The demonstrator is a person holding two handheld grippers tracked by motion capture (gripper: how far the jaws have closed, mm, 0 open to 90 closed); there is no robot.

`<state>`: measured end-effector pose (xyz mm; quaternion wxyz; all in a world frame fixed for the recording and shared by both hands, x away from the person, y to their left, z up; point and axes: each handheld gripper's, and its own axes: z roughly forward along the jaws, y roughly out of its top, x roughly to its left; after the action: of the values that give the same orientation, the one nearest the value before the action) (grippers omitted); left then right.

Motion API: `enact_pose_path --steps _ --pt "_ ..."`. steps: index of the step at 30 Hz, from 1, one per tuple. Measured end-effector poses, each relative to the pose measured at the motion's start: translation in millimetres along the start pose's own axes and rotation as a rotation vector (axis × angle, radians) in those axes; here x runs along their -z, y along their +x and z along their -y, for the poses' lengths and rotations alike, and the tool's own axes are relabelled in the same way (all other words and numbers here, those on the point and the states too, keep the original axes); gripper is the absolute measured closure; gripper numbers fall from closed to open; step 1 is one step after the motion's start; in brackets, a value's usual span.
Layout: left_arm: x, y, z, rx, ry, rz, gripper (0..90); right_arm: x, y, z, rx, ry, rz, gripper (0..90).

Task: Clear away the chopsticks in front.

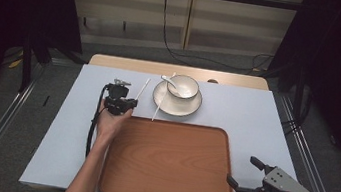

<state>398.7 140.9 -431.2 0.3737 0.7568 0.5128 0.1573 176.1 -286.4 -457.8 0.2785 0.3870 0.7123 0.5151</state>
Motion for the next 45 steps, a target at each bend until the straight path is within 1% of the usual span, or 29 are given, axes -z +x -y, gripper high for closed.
enact_pose_path --steps 1,2,3,4,5,6,7,8,10,12,13,14,17,20,22,24,26,27,29,30,32,33,34,35,38,40,41,42,45 --pt "1.6 -1.9 1.5 -0.008 0.0 -0.021 85.3 0.0 0.1 0.0 -0.001 0.001 0.001 1.9" --pt "2.1 -4.2 3.2 0.0 -0.009 -0.017 85.3 -0.2 0.0 0.1 -0.001 -0.001 0.002 1.9" --pt "3.2 -4.5 4.9 -0.005 0.0 -0.002 85.3 -0.1 -0.1 0.1 -0.003 0.001 0.0 2.0" --pt "3.4 -6.9 7.1 -0.004 -0.005 -0.005 85.3 -0.3 -0.1 0.2 -0.003 0.002 0.001 1.9" --pt "4.6 -8.3 9.7 -0.019 -0.004 -0.02 85.3 -0.5 0.0 0.2 -0.001 0.003 -0.003 1.9" --pt "5.2 -10.3 12.3 -0.024 -0.001 -0.012 85.3 -0.5 0.0 0.1 0.001 0.001 -0.004 2.0" --pt "5.9 -12.6 15.1 -0.016 -0.002 0.007 85.2 -0.1 0.2 -0.1 0.0 -0.001 -0.001 2.0" --pt "7.9 -14.8 18.3 -0.008 -0.011 0.014 85.2 0.1 0.1 0.0 0.001 0.0 -0.001 2.0" --pt "10.8 -18.7 24.0 -0.007 -0.016 0.008 85.2 -0.3 -0.1 0.1 -0.001 -0.002 0.001 2.0" --pt "13.2 -20.4 28.9 0.004 -0.021 0.033 85.3 -0.1 -0.1 0.0 0.0 0.0 -0.001 1.9" --pt "14.3 -21.0 31.1 0.004 -0.015 0.029 85.2 -0.1 0.1 0.0 0.003 0.0 -0.002 2.0" --pt "15.9 -21.8 33.5 0.006 -0.021 0.019 85.2 0.0 0.6 0.0 0.002 0.0 -0.003 2.0" --pt "21.2 -21.6 42.2 0.025 -0.038 0.056 85.3 0.1 0.6 -0.4 0.005 -0.001 -0.001 2.0" --pt "25.5 -23.5 48.6 0.027 -0.052 0.037 85.3 -0.6 0.6 -0.3 0.005 0.0 -0.001 2.0" --pt "27.7 -23.5 52.1 0.044 -0.051 0.052 85.3 -0.6 0.7 -0.4 0.007 0.0 -0.003 2.0" --pt "29.4 -25.1 54.6 0.044 -0.056 0.041 85.3 -0.9 0.6 -0.4 0.007 -0.001 -0.001 2.0" --pt "32.1 -25.6 56.8 0.053 -0.061 0.046 85.3 -0.9 0.9 -0.4 0.008 -0.002 0.001 1.9" --pt "33.9 -25.9 58.0 0.062 -0.064 0.036 85.2 -0.8 0.9 -0.4 0.01 -0.003 0.0 1.9" --pt "37.7 -26.7 60.4 0.059 -0.084 0.012 85.3 -0.9 0.7 -0.4 0.006 -0.003 -0.001 1.8" --pt "39.5 -25.9 61.3 0.069 -0.081 0.006 85.3 -0.9 0.6 -0.4 0.004 -0.003 0.004 1.9" --pt "43.7 -24.5 64.3 0.08 -0.091 0.02 85.2 -1.0 0.5 0.0 0.002 0.002 0.002 1.9" --pt "45.3 -25.3 65.9 0.077 -0.084 0.011 85.2 -1.3 0.5 -0.1 0.002 0.002 -0.001 1.9" --pt "47.3 -26.1 67.7 0.068 -0.088 -0.006 85.2 -1.2 0.6 -0.3 0.002 0.002 -0.004 1.9" --pt "49.6 -26.3 69.6 0.071 -0.087 -0.01 85.3 -1.3 0.9 -0.2 0.0 0.001 -0.003 1.9" --pt "52.7 -26.1 76.4 0.1 -0.075 -0.006 85.2 -1.8 1.0 0.1 0.0 0.002 0.0 1.9" --pt "53.0 -26.9 80.8 0.117 -0.059 -0.023 85.3 -1.4 1.2 -0.2 -0.003 -0.003 0.005 1.6" --pt "53.0 -26.9 82.9 0.133 -0.059 -0.032 85.3 -1.3 0.9 -0.2 -0.001 -0.006 0.005 1.4" --pt "53.7 -27.3 84.9 0.139 -0.061 -0.042 85.3 -0.9 0.9 -0.3 -0.005 -0.008 0.005 1.4" --pt "56.1 -28.2 89.5 0.169 -0.051 -0.031 85.3 -0.5 0.7 -0.8 -0.004 -0.02 0.002 1.4"
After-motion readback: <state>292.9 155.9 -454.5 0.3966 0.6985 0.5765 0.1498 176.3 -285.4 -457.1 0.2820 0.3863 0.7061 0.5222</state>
